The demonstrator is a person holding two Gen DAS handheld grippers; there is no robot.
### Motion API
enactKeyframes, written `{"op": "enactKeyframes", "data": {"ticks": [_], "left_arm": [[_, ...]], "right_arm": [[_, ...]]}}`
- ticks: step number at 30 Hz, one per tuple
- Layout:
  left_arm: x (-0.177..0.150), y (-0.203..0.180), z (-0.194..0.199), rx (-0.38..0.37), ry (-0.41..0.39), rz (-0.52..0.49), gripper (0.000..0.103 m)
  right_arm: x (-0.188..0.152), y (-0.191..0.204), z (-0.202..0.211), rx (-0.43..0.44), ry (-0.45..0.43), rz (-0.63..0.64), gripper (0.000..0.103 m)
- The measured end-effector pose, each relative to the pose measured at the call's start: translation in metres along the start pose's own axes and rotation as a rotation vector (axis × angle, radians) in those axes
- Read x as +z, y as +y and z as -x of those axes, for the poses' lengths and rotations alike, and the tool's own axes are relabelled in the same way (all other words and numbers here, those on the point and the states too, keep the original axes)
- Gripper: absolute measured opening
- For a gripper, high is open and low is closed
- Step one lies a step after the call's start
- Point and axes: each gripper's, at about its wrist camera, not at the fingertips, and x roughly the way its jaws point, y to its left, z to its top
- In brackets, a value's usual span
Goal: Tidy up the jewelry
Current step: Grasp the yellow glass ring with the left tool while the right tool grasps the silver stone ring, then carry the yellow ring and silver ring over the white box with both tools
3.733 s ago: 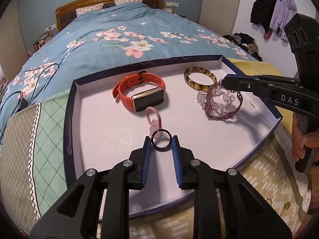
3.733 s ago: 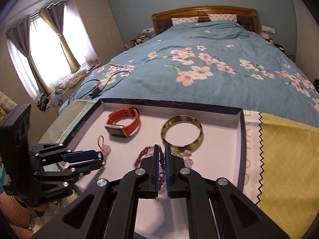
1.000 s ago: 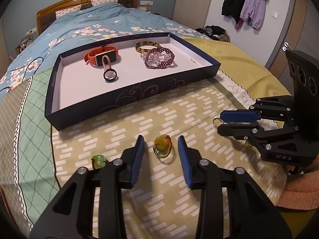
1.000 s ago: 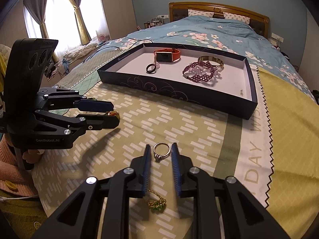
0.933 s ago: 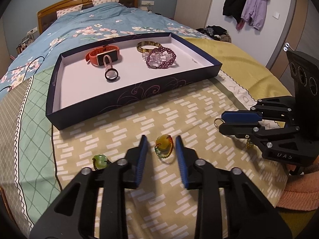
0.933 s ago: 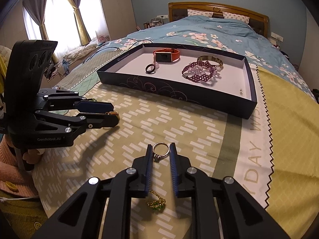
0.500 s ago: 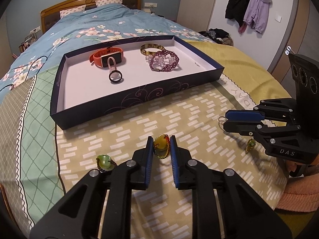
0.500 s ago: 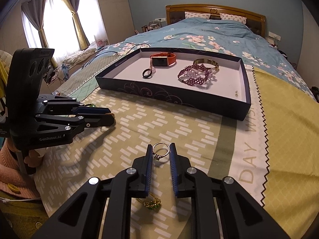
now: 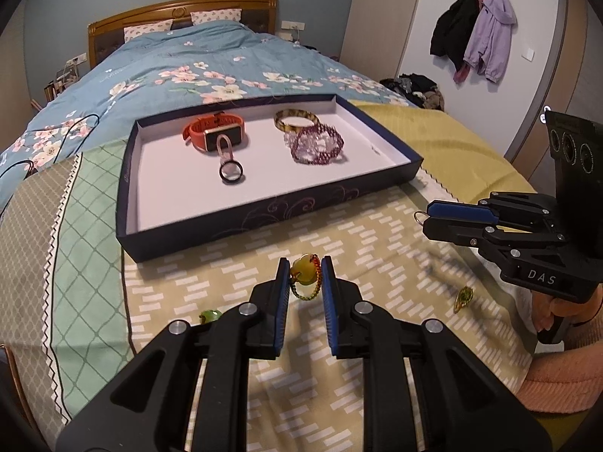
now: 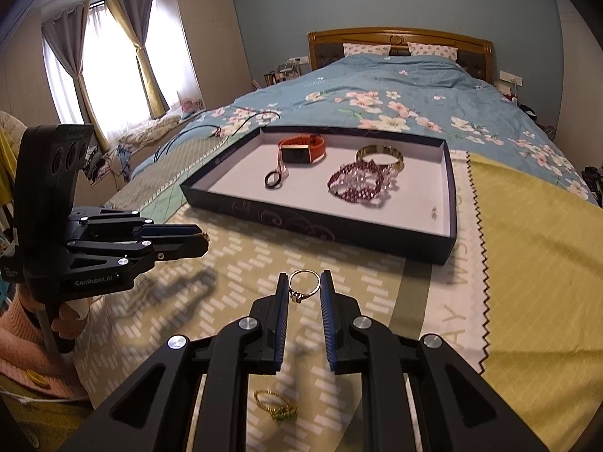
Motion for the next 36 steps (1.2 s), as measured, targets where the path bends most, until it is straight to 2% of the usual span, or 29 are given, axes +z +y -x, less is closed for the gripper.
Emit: {"op": "enactKeyframes", "data": {"ticks": [9,36], "left_arm": [[0.012,0.001,0.012,0.013,-0.051,0.007,0.017],[0.034,0.004,0.019,0.062,-0.12,0.012,0.017]], "right_arm": [[0.014,-0.002,0.002,0.004,-0.05,0.001,0.015],[0.04,-0.004,-0.005,0.022,-0.105,0.019,0.015]]}}
